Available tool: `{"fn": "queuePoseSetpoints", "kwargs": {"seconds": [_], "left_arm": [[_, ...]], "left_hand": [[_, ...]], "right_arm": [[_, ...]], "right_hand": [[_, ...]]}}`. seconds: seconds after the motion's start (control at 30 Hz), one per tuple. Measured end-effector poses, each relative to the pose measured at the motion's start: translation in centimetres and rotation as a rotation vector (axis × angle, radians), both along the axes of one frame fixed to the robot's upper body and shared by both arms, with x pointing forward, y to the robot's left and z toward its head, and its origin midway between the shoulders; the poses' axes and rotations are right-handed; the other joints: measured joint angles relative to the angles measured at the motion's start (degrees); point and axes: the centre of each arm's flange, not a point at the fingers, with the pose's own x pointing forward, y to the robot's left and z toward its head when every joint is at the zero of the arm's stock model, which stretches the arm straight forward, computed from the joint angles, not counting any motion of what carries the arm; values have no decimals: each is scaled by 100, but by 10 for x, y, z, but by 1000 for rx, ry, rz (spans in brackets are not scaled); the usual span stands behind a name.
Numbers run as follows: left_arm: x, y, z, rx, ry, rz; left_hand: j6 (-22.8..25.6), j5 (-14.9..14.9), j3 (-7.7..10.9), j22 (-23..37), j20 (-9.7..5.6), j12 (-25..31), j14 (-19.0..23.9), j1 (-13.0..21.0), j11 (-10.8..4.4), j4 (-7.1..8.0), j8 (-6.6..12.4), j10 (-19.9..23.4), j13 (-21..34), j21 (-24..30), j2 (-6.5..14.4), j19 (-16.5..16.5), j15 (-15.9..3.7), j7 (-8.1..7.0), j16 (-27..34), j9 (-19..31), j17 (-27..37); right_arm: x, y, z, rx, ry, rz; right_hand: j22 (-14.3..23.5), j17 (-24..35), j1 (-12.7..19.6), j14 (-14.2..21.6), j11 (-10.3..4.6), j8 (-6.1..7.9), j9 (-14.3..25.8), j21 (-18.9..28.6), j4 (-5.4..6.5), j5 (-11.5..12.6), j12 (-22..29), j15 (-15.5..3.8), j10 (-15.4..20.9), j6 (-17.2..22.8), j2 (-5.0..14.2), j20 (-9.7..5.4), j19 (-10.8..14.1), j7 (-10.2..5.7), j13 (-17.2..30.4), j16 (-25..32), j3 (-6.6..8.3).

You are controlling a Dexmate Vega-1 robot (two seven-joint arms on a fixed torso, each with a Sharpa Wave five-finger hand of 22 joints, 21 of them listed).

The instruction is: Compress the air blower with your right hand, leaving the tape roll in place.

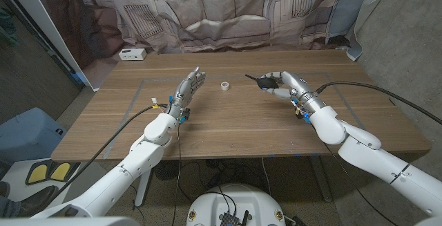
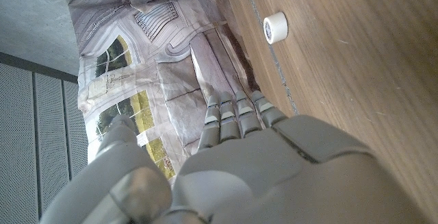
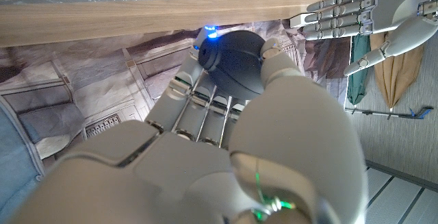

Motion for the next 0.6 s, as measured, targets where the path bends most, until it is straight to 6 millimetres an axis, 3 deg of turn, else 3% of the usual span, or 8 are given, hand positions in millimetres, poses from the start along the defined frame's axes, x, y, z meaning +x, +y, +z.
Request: {"fn": "queuePoseSetpoints", "kwargs": {"seconds": [0.6], "left_arm": [[-2,2,-4,-6,4,-4]], "left_hand": [[0,0,0,0,0,0,0,0,0,0,0,0,0,0,0,0,0,0,0,0,0]], "right_arm": [[3,8,0,-83,30,-23]], "right_hand": [[1,-16,-54,0,0,26,0,1,12,0,22,0,45,0,53,0,0,0,-1,0,-20]]}}
